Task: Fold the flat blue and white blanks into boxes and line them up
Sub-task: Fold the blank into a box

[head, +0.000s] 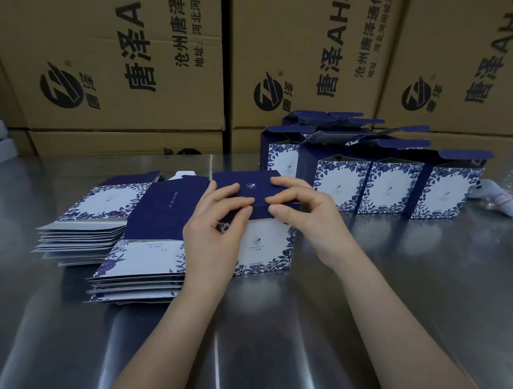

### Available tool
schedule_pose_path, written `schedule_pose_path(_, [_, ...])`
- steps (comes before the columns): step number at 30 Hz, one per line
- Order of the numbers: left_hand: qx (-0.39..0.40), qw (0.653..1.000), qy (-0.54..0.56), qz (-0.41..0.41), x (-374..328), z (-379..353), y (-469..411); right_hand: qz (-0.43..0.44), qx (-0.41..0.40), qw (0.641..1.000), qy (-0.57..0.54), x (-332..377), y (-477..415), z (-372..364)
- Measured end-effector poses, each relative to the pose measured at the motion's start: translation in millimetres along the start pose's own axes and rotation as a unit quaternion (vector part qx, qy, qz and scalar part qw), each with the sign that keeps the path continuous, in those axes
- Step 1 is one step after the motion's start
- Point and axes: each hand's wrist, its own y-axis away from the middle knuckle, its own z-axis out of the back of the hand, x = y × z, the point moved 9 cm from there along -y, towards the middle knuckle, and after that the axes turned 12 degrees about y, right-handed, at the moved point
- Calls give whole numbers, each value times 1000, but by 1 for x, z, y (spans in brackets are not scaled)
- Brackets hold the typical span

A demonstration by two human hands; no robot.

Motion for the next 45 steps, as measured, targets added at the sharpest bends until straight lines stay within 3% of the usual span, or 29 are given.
schedule_pose_path(15, [-32,999,34,22,2,0,-3,-12,-16,1000,-13,-1,0,1])
schedule_pose_path(26, [-78,970,216,85,22,7,6,-23,4,995,-98,-6,0,3])
schedule_pose_path(36, [-69,967,229,91,26,8,5,-37,36,989,-141,-9,0,1])
schedule_pose_path(45, [-72,968,224,86,29,9,4,-29,18,990,-139,-12,-1,2])
